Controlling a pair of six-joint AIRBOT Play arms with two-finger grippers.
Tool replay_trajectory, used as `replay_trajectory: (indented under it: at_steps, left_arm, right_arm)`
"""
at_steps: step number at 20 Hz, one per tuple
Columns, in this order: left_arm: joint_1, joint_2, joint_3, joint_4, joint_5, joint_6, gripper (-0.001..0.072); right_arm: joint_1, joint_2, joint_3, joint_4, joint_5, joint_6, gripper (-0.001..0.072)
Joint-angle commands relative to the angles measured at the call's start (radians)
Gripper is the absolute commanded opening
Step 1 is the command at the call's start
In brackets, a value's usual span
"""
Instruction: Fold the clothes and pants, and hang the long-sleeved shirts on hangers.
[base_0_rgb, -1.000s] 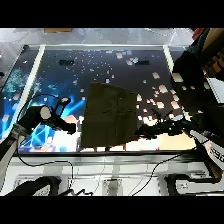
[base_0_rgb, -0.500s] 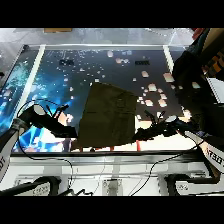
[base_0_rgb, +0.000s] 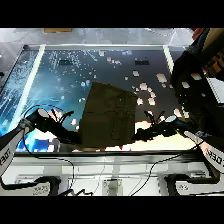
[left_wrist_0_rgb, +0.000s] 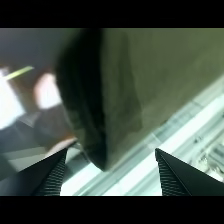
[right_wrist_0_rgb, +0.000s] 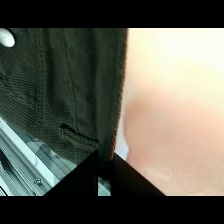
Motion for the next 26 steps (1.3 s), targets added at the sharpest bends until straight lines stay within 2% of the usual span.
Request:
replay_trajectory:
  at_steps: [1,2,3,5,6,11,17,21,24,26]
  left_arm:
    - [-0.001,-0.006,-0.095,-0.06,0.075,0.053,0.063]
    - [-0.001,-0.006,-0.115,-0.108,0.105,0.069,0.0626]
    - [-0.001,-0.006,-0.123,-0.142,0.126,0.088,0.0505]
    - [-0.001,-0.006,-0.121,-0.172,0.159,0.094,0.0193]
    - [0.0,-0.006,-0.121,-0.176,0.17,0.095,0.0005]
    - [0.0,0.035,-0.044,-0.176,0.135,0.105,0.0012]
    - [0.0,0.314,0.321,-0.214,0.179,0.113,0.0012]
    - [0.0,0.554,0.537,-0.259,0.351,0.112,0.0012]
    - [0.0,0.757,0.562,-0.257,0.547,0.113,0.0013]
    - [0.0,0.861,0.562,-0.258,0.587,0.112,0.0013]
  right_arm:
    - [0.001,0.0,0.001,0.003,0.002,0.0,0.0044]
    - [0.001,0.0,0.001,0.003,0.003,0.0,0.0044]
    - [0.001,0.0,0.001,0.003,0.003,0.0,0.0044]
    - [0.001,0.001,0.01,-0.002,0.015,0.0,0.0044]
    - [0.001,0.002,0.026,-0.008,0.034,0.0,0.0044]
    - [0.001,0.037,0.179,-0.032,0.16,0.002,0.0043]
    - [0.001,0.24,0.488,-0.033,0.245,0.03,0.0043]
    - [0.001,0.409,0.742,-0.028,0.233,0.086,0.0044]
    - [0.002,0.536,0.878,0.026,0.203,0.181,0.0044]
    - [0.002,0.618,0.918,0.1,0.169,0.254,0.0044]
